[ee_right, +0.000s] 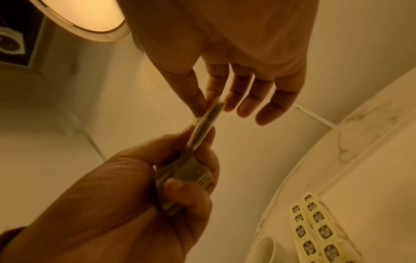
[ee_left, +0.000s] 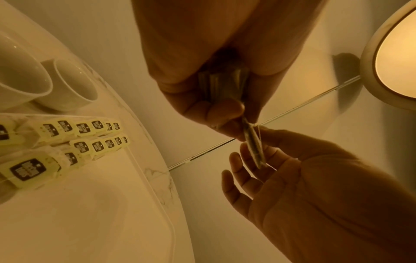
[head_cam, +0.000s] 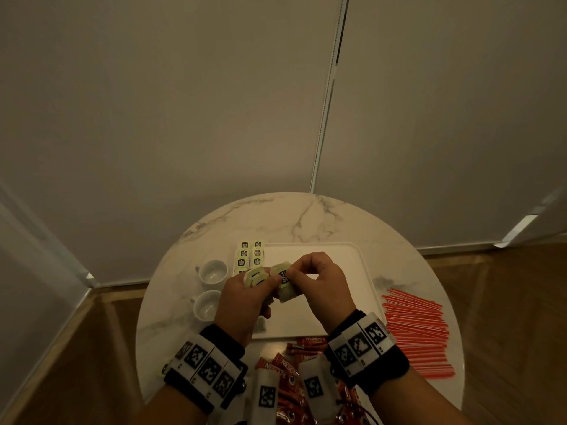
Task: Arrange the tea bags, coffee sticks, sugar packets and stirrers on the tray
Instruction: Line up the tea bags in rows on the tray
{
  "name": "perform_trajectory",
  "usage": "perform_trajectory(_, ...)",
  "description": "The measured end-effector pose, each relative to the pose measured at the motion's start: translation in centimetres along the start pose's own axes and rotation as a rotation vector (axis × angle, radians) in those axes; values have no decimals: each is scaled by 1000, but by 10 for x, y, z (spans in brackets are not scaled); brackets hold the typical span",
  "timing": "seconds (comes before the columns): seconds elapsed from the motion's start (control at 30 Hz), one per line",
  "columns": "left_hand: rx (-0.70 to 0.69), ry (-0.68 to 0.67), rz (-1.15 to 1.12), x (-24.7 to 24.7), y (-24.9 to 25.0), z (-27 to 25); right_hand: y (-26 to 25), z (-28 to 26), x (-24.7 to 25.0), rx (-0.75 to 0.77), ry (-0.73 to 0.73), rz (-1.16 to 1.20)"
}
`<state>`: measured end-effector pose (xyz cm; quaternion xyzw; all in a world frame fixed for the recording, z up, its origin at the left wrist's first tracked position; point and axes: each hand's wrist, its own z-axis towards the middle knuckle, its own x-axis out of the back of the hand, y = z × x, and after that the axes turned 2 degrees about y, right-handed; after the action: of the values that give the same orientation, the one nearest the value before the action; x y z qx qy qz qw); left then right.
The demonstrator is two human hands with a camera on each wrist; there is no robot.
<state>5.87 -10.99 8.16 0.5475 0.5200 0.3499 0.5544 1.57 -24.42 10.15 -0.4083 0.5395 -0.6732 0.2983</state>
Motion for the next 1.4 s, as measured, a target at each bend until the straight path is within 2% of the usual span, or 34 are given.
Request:
perform_trajectory(0.13,-30,-30,111,3,-2,6,2,15,8,-86,-144,134)
perform_trajectory(0.3,-2,-20,131,1,-5,20,6,39,12,-101,-286,-82)
perform_trajectory(0.5,71,-67,183,-6,-14,41,21,66,3,-325,-253,147)
perform_trajectory(0.63,116,-21,201,-8,-20,59,33,86,-4,-423,-251,210)
perform_trajectory(0.77,138,17,250,-10,-26,75,41,108,-10,-367,-327,115)
perform_trajectory(0.87,170,31,247,-9,-32,86,45,124,-13,-293,-417,-38)
perform_trajectory(0.93,183,44,258,-8,-37,93,49,137,-16,-298,-442,-97)
perform_trajectory(1.17,229,188,209,7,-55,96,91,200,-41,-381,-380,-214)
perform_trajectory(1.4,246,97,218,21,-50,74,140,239,-76,-390,-464,-463)
